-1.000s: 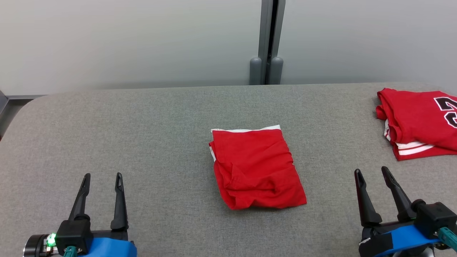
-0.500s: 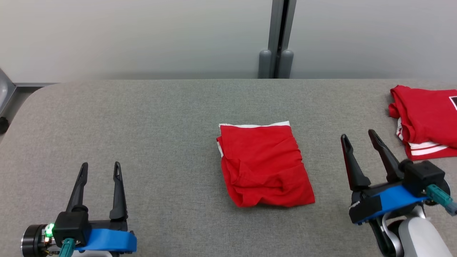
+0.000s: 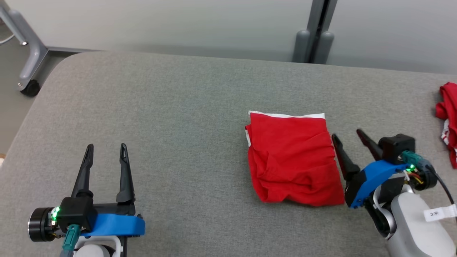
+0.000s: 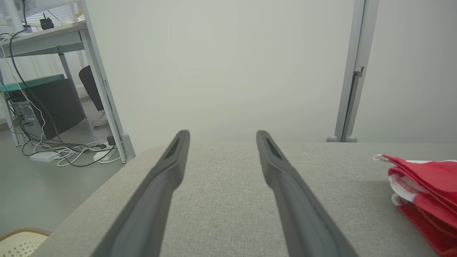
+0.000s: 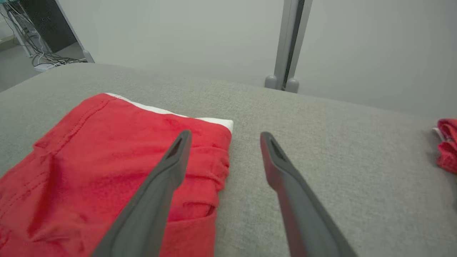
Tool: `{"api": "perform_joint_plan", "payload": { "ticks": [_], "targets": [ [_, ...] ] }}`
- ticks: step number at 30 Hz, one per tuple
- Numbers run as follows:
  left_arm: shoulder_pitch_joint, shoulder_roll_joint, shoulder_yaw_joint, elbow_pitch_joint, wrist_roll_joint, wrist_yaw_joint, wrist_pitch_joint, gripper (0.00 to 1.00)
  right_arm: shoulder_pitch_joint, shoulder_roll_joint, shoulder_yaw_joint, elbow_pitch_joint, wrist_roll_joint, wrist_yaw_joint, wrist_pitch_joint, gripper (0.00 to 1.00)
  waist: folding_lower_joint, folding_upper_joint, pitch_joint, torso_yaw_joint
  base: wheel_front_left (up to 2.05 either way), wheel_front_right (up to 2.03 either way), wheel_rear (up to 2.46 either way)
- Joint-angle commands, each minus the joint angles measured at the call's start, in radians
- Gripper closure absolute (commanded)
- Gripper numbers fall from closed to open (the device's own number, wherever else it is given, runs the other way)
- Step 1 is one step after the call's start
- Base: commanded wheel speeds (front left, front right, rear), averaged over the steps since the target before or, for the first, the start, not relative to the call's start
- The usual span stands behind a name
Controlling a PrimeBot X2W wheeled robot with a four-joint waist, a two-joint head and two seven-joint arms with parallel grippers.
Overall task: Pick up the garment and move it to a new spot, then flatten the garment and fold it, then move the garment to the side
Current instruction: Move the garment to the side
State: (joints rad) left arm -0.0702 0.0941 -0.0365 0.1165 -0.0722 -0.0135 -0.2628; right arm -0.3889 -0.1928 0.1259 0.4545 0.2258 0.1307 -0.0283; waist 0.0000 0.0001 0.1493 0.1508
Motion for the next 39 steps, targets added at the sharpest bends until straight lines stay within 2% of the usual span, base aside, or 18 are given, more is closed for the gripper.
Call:
{"api": "perform_joint_plan", "payload": {
  "ticks": [1,11,17,18,19,20,28,39],
  "targets": [
    [-0.02,-0.001,0.0,-0.006,-0.005,0.005,-0.002,0.0,-0.022,-0.005,0.01,0.037,0.01,0.0,0.011,0.0,0.0,-0.0001,0.017,0.018,0.0,0.0,0.0],
    [-0.041,-0.014,-0.007,-0.001,-0.011,0.008,-0.002,0.0,-0.058,-0.006,0.087,0.255,0.062,0.0,0.015,0.0,0.0,-0.0001,0.042,0.051,0.0,0.0,0.0],
    [-0.047,-0.019,-0.012,0.003,-0.012,0.011,-0.002,0.0,-0.079,0.003,0.131,0.323,0.097,0.0,0.001,0.0,0.0,-0.0001,0.044,0.058,0.0,0.0,0.0],
    [-0.046,-0.019,-0.012,0.004,-0.012,0.011,-0.002,0.0,-0.083,0.006,0.139,0.331,0.1,0.0,-0.002,0.07,0.0,-0.0001,0.042,0.058,0.0,0.0,0.0],
    [-0.045,-0.019,-0.011,0.005,-0.012,0.011,-0.002,0.0,-0.088,0.01,0.146,0.334,0.11,0.0,-0.008,0.64,0.0,-0.0001,0.041,0.057,0.0,0.0,0.0],
    [-0.044,-0.02,-0.009,0.006,-0.012,0.012,-0.002,0.0,-0.093,0.011,0.153,0.34,0.117,0.0,-0.011,1.0,0.0,-0.0001,0.039,0.056,0.0,0.0,0.0],
    [-0.026,-0.02,-0.001,0.0,-0.01,0.012,-0.002,0.0,-0.119,-0.043,0.175,0.349,0.156,0.0,-0.093,1.0,0.0,-0.0001,0.031,0.01,0.0,0.0,0.0],
    [-0.063,-0.007,0.014,-0.022,0.006,0.013,-0.002,0.0,-0.085,-0.16,0.15,0.276,0.187,0.0,-0.153,1.0,0.0,-0.0001,0.094,-0.14,0.0,0.0,0.0]
  ]
}}
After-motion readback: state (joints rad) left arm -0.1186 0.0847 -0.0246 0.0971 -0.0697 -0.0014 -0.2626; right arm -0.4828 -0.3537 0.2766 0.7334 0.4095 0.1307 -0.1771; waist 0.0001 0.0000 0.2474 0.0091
